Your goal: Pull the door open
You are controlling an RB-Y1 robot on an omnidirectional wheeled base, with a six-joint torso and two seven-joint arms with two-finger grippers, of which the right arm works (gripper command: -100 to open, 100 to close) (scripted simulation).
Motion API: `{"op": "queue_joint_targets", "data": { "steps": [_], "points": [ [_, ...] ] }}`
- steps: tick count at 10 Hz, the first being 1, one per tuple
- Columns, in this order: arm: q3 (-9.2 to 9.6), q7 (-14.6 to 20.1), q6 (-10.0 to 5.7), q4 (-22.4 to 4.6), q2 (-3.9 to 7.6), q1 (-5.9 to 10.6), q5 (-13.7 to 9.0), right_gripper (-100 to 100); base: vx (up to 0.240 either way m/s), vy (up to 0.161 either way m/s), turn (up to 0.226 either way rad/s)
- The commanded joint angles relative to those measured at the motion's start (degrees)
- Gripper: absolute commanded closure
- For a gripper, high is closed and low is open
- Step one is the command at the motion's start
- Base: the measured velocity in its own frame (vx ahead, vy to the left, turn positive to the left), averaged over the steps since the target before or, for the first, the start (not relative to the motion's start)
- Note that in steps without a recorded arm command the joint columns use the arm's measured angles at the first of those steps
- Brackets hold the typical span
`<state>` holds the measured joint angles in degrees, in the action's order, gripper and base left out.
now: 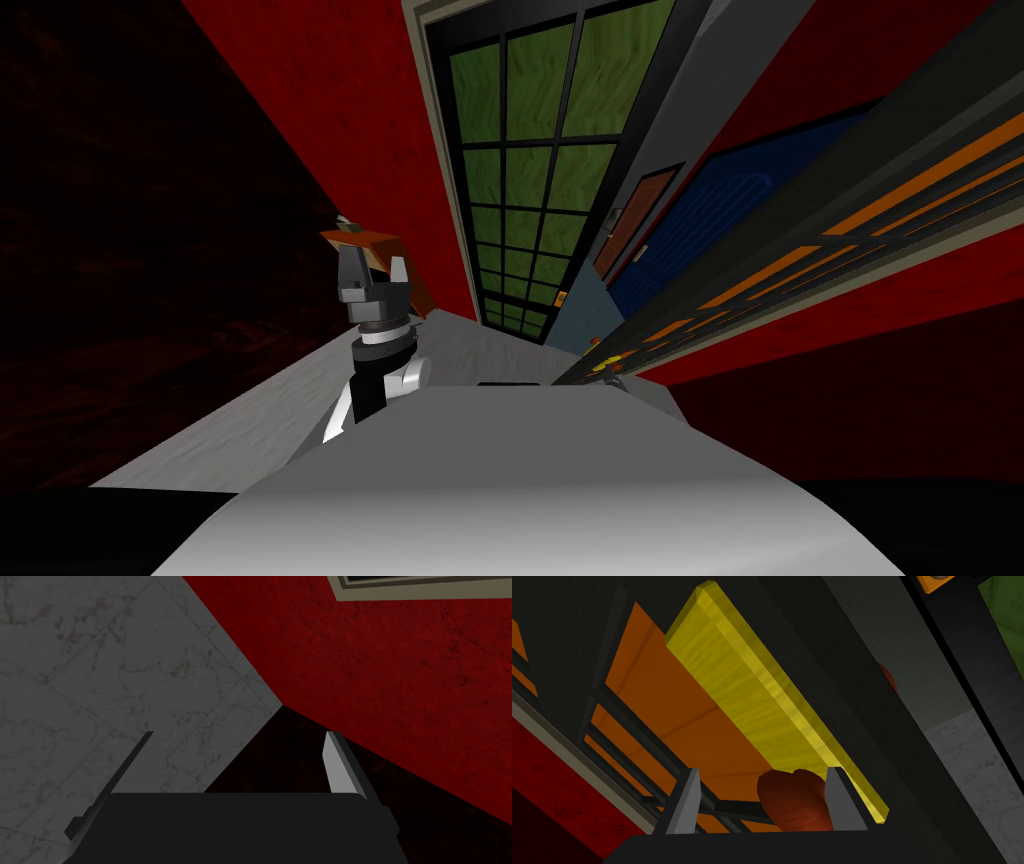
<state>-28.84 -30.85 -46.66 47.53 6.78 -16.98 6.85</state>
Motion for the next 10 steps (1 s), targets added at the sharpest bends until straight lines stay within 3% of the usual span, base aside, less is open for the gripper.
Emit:
{"op": "queue_joint_targets", "data": {
  "steps": [1, 2, 10],
  "points": [
    [-1.79, 0.34, -0.53, -0.22, 1.66, 0.9, -1.07, 100, -0.009, 0.002, -0.013],
    [0.5, 1.54, 0.12, -0.22, 0.2, 0.47, -0.48, 100, -0.041, -0.003, 0.081],
    [3.04, 9.62, -0.15, -0.45, 0.98, 1.24, -2.84, 100, -0.054, -0.036, 0.051]
  ]
}}
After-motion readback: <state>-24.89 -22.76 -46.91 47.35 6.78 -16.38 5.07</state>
